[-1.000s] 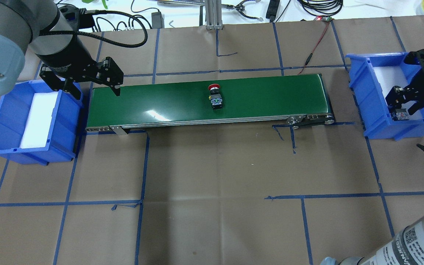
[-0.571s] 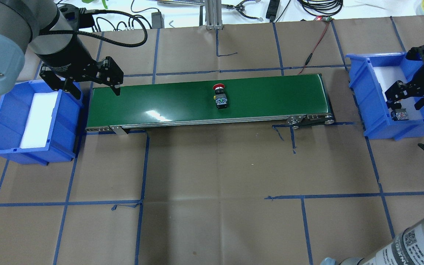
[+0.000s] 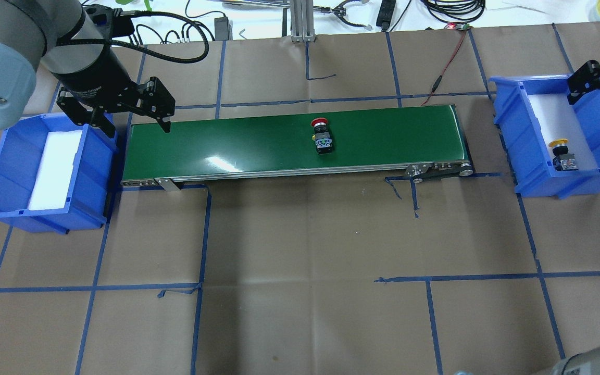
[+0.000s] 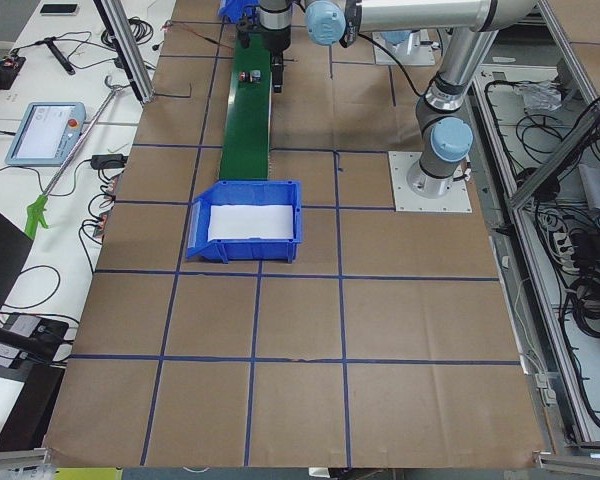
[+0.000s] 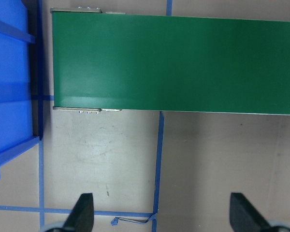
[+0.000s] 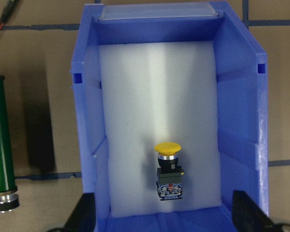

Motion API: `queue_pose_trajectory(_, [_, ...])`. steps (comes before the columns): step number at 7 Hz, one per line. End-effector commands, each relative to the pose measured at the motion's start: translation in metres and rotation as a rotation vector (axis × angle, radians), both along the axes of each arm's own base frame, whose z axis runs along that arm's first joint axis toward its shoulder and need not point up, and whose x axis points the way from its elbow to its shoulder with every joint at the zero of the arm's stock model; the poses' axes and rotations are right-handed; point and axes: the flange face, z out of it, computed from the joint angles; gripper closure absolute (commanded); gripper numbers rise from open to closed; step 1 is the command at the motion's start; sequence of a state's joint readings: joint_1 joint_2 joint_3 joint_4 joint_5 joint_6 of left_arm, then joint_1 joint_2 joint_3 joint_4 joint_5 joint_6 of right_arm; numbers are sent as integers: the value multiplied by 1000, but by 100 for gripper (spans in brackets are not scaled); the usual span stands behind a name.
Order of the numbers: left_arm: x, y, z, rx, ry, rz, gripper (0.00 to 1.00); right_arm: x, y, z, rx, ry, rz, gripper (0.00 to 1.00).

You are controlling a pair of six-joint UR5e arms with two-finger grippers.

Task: Transport two buttons from left to right
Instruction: 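Move the right gripper back over the conveyor above the red button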

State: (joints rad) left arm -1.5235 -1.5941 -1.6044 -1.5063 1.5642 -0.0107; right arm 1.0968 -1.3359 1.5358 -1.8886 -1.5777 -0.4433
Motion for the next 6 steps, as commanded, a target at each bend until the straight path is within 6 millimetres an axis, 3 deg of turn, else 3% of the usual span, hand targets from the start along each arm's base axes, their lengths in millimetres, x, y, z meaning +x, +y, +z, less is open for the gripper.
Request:
queue_pose_trajectory(1, [0, -3, -1, 3, 1, 0, 0, 80, 4, 44, -28, -3, 8, 1])
queue_pose_trajectory(3, [0, 0, 2, -3, -1, 0, 0, 213, 2, 46, -43, -2, 153, 0])
queue_pose_trajectory(4, [0, -4, -4, 7, 0, 0, 0, 260, 6, 39, -37, -20, 153, 0])
queue_pose_trajectory(5, [0, -3, -2, 3, 0, 0, 0, 280, 9, 31, -21, -42, 111, 0])
queue_pose_trajectory(6, [0, -1, 1, -2, -2, 0, 0, 287, 9, 27, -4, -43, 108, 0])
